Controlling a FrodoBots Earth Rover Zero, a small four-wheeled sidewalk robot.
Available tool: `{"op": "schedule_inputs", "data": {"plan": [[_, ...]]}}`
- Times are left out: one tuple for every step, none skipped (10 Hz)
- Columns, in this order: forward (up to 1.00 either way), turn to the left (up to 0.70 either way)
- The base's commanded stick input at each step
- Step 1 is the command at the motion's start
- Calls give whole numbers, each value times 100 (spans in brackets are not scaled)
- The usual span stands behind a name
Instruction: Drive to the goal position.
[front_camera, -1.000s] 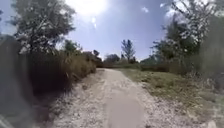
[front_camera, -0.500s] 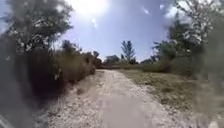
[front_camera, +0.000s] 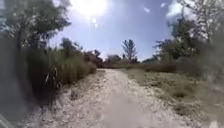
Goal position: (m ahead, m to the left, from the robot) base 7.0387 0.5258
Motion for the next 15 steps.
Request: {"op": "schedule_inputs", "data": {"plan": [[70, 0], [70, 0], [70, 0], [70, 0], [70, 0], [70, 0], [70, 0], [70, 0], [70, 0], [70, 0], [70, 0], [70, 0], [70, -21], [70, -35], [70, -35]]}}
